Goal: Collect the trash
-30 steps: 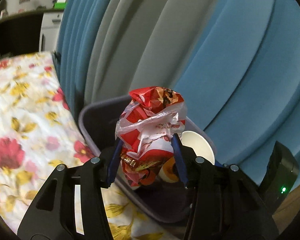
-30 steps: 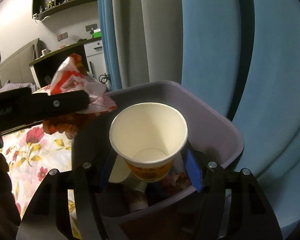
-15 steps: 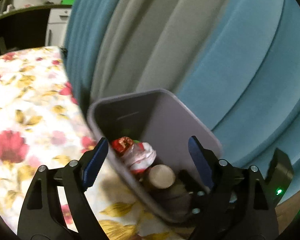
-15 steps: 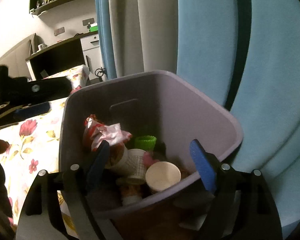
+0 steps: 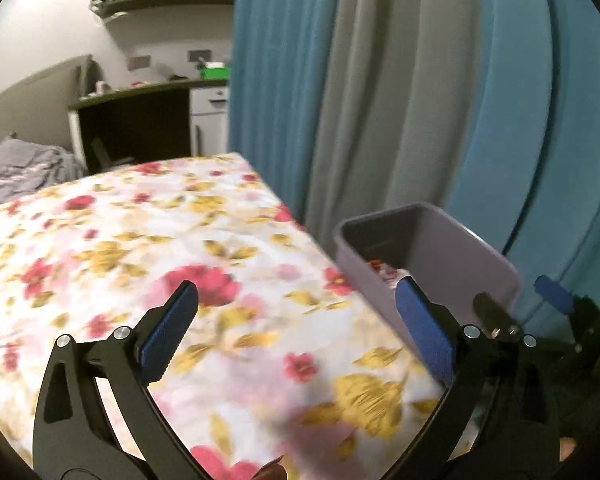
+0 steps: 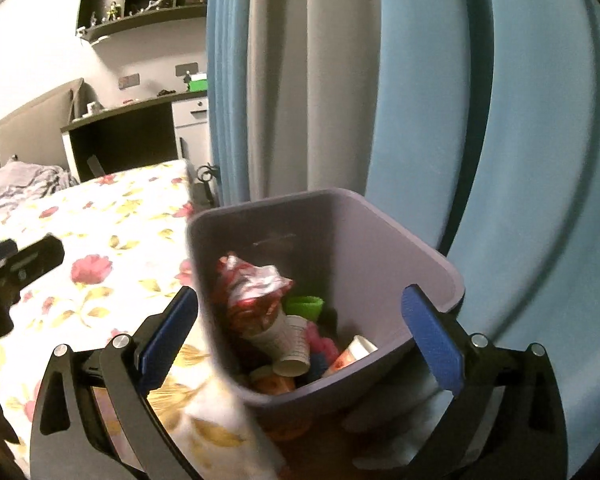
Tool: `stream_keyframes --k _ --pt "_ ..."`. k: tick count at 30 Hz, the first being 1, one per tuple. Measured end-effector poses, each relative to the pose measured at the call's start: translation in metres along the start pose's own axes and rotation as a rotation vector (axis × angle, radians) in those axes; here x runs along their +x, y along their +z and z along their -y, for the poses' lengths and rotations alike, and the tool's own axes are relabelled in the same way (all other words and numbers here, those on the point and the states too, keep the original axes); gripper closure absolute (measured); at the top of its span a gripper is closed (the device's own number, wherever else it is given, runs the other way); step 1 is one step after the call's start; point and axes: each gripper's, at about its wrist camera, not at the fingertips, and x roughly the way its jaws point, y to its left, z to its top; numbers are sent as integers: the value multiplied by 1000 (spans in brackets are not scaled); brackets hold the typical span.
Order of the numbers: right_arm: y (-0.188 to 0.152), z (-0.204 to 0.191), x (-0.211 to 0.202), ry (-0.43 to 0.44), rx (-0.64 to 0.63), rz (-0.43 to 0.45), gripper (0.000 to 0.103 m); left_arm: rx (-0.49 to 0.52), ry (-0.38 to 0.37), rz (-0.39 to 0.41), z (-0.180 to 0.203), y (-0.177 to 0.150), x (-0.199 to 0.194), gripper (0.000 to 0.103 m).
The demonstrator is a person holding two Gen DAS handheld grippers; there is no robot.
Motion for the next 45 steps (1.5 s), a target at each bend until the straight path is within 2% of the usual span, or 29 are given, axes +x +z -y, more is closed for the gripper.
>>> stream_keyframes --k 8,13,22,31,45 --pt "-6 -33 -39 43 5 37 6 -45 78 45 -42 -21 -53 6" --pt "-13 -51 -64 43 -3 58 6 -25 133 74 -54 -37 -84 6" --pt "-30 -83 -104 54 -49 104 6 -60 141 66 -79 -67 -122 6" --pt "-46 -99 -130 68 -54 131 6 -75 161 96 -95 -80 -151 6" --pt "-49 -101 -141 75 -52 148 6 -74 160 110 -94 -84 -160 6"
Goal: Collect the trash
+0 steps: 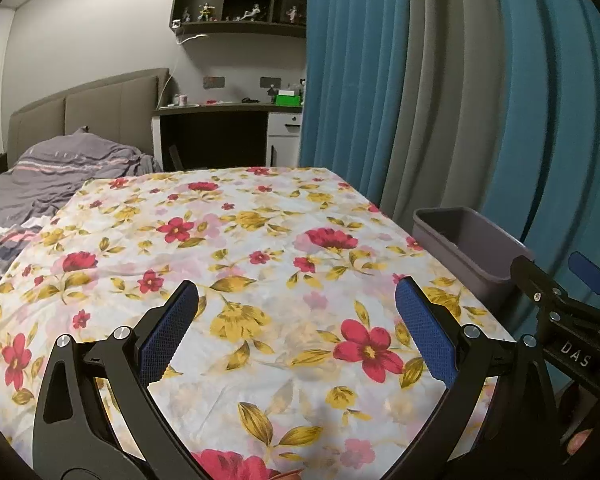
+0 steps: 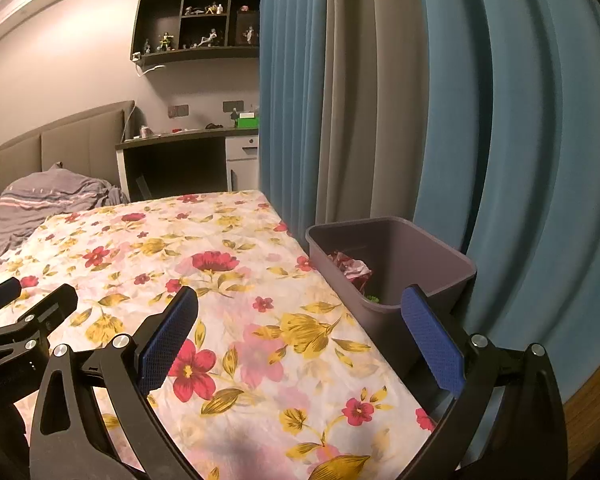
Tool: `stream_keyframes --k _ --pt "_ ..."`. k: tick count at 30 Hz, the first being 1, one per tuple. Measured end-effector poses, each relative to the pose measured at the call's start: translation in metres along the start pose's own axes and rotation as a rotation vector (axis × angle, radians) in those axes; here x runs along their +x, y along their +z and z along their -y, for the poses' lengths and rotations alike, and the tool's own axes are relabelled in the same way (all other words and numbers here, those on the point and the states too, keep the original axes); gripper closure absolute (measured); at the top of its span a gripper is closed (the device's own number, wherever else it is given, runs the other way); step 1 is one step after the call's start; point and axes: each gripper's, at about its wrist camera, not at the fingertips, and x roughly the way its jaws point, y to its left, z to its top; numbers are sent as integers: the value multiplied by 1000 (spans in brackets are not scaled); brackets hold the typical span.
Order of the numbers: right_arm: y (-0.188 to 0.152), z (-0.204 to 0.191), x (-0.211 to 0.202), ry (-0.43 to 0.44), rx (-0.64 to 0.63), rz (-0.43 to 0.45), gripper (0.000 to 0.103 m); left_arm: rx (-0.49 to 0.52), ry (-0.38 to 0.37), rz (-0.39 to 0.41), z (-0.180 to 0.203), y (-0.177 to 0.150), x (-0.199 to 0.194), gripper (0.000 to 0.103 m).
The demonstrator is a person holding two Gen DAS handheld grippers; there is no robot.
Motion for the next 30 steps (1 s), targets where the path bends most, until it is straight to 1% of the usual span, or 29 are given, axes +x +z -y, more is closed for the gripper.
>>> stream_keyframes --k 30 --pt "2 -3 -3 10 -4 4 6 4 -2 -1 3 0 -2 6"
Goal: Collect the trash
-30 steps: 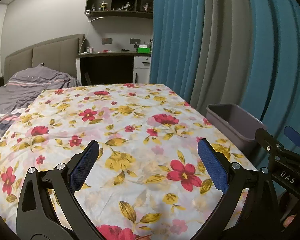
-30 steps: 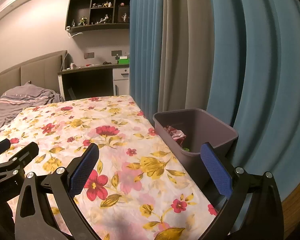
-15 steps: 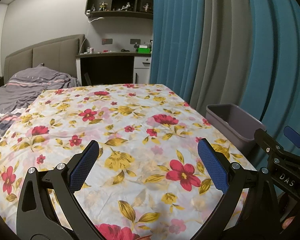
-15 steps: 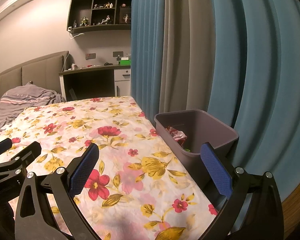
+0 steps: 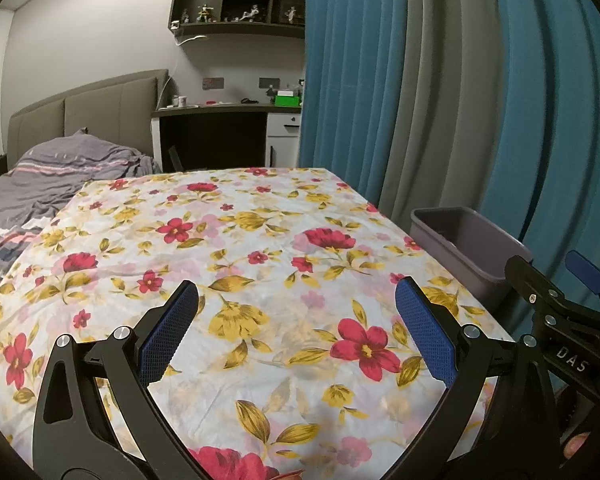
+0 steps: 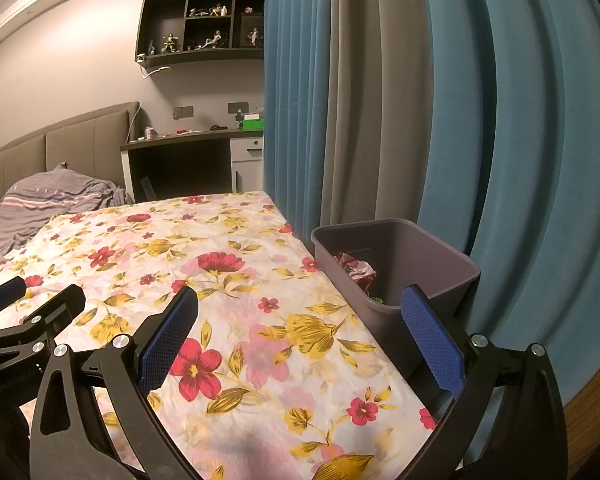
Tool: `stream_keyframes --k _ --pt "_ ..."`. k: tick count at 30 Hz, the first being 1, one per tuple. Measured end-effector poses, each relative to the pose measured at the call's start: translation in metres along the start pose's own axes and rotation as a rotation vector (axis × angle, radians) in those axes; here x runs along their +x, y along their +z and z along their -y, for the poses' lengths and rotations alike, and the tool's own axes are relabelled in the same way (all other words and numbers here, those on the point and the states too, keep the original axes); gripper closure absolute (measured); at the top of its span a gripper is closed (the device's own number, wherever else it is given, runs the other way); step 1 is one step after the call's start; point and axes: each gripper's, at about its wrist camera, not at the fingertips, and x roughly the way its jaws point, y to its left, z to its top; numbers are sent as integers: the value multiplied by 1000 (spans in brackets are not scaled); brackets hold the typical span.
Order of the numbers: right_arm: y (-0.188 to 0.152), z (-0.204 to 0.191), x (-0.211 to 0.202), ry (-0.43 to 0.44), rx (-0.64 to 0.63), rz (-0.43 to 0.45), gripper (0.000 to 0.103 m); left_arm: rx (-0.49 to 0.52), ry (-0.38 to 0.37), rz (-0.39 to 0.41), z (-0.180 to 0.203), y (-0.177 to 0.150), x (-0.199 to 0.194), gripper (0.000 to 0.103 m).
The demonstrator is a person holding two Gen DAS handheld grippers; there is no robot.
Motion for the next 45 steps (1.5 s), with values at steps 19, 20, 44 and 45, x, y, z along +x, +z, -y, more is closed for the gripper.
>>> stream_keyframes --k 19,20,44,45 --pt "0 1 1 3 3 2 6 2 0 5 3 1 -2 6" --pt "1 1 1 3 4 2 6 2 0 5 3 1 -2 6" --pt "1 2 1 3 6 1 6 2 0 4 4 1 -2 6" --pt "1 2 1 4 7 1 6 2 0 4 4 1 -2 6"
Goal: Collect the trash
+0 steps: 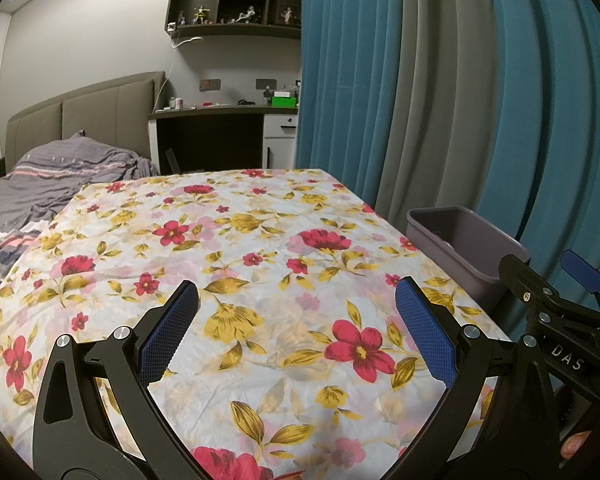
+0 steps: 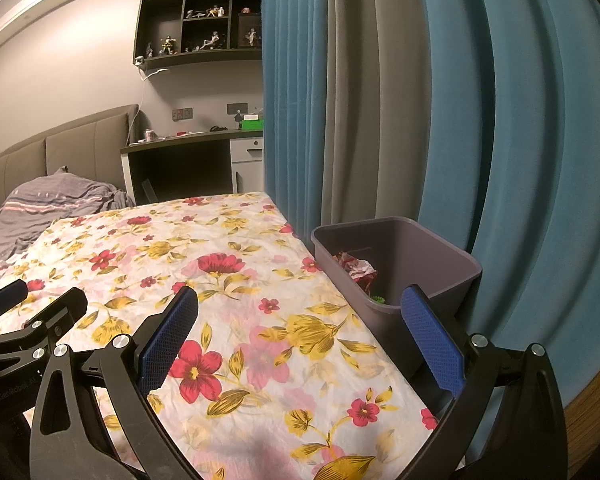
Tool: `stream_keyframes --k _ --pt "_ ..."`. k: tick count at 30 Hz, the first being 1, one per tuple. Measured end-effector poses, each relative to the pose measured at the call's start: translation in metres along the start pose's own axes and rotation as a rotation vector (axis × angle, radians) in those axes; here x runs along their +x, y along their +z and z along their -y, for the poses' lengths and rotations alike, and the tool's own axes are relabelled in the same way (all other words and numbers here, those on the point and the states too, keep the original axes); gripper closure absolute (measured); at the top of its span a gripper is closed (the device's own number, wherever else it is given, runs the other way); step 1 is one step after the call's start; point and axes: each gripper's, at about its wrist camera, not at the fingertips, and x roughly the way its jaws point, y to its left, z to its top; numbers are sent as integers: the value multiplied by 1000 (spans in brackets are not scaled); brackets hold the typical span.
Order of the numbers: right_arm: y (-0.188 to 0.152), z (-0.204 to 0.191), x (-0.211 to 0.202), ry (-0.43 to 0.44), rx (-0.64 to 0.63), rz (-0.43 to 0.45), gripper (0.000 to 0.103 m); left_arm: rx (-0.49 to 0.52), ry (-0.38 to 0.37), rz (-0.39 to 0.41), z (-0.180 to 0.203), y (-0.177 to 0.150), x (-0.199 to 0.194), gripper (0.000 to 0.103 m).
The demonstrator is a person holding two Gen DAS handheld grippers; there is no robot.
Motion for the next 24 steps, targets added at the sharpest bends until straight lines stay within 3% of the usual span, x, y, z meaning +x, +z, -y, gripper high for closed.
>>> stream_keyframes --k 24 --pt "0 1 0 0 1 1 6 3 -1 -1 2 0 0 6"
